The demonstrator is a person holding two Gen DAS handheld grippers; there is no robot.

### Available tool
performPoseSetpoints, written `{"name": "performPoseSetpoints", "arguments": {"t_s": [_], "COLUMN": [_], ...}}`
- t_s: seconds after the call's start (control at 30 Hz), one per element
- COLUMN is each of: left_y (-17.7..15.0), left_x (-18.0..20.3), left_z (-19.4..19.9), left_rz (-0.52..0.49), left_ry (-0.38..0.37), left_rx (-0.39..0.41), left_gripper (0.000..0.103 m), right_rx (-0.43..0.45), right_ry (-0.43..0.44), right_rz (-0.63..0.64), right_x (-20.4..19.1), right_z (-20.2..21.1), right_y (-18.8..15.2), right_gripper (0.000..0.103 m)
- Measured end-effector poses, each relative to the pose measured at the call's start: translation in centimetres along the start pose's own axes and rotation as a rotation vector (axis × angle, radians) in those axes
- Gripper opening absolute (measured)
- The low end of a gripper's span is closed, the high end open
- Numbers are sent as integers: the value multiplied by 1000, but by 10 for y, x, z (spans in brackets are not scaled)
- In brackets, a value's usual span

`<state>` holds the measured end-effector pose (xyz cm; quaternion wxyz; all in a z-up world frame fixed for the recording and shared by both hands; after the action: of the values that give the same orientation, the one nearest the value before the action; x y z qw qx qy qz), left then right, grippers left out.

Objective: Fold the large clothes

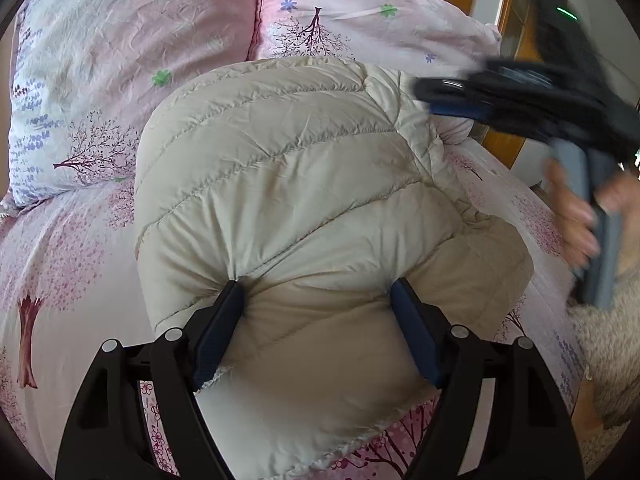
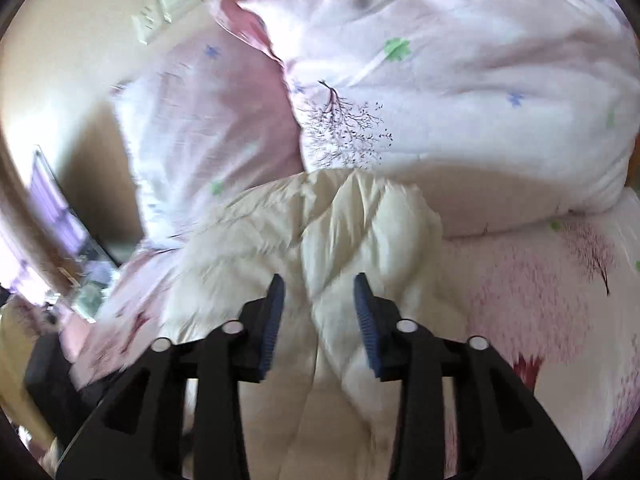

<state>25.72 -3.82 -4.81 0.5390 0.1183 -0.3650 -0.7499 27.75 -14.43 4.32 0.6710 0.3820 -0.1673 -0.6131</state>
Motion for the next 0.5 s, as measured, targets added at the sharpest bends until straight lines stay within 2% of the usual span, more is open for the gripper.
{"name": "performPoseSetpoints", "arguments": {"t_s": [0.07,0.1,0.17,0.23,0.33,0.4,0.47,0.5], "left_y": [0,1,3,7,10,12,12,13], "left_x": [0,0,2,8,15,16,16,13], "left_z": [0,0,1,2,2,7,22,30], "left_rz": [3,3,-3,-14,-25,-16,13,28], "left_ry": [-3,-7,-22,-42,-44,-35,-49,-53], "left_rx": [1,4,15,32,43,54,79,95], "left_gripper": [77,78,79,79,79,79,79,82], "right_rx": [-66,-104,-218,-266,-295,-292,-231,-197], "right_ry": [-46,-65,-86,-105,-135,-119,-92,-75], "right_rz": [-28,-53,-128,-201,-251,-269,-269,-256], "right_x": [10,18,37,52,64,65,61,56], "right_z": [-29,-44,-73,-85,-91,-89,-64,-51], "right_y": [1,-2,-19,-31,-35,-32,-31,-31], "right_gripper": [47,45,44,44,44,43,44,45]}}
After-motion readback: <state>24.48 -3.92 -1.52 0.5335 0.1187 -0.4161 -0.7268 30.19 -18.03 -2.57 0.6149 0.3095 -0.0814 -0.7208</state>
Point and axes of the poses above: each gripper's, at about its wrist camera, not at the fingertips, and z roughly against the way its jaws point, x to its right, y to its top, the point moved 10 cm from there along -z, roughly the way its jaws point, and after that the axes turned 5 degrees about z, right-handed, at the moved point
